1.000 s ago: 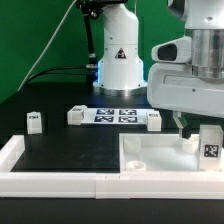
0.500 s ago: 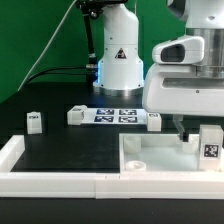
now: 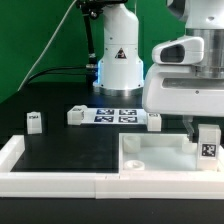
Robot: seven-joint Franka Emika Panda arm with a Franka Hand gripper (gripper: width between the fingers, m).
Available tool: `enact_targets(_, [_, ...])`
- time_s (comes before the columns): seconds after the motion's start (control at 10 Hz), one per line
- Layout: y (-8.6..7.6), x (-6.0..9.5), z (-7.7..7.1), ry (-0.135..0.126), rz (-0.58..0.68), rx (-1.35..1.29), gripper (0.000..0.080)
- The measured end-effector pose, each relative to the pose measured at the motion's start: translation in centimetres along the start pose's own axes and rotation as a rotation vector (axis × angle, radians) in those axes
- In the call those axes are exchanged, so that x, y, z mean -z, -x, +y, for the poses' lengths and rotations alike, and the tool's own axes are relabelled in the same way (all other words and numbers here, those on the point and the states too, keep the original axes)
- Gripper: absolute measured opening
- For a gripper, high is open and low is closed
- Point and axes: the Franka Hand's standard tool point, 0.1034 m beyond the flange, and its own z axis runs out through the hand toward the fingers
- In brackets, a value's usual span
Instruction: Assemble one leg
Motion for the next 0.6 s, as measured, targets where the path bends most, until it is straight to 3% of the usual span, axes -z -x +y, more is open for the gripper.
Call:
enact_targets(0.3, [0.01,-0.04,-0.01,-0.003,0.001,-0.188,0.0291])
enact_targets(0.6, [0.11,-0.09,-0.11,-0.018,0.02,-0.616,0.0291])
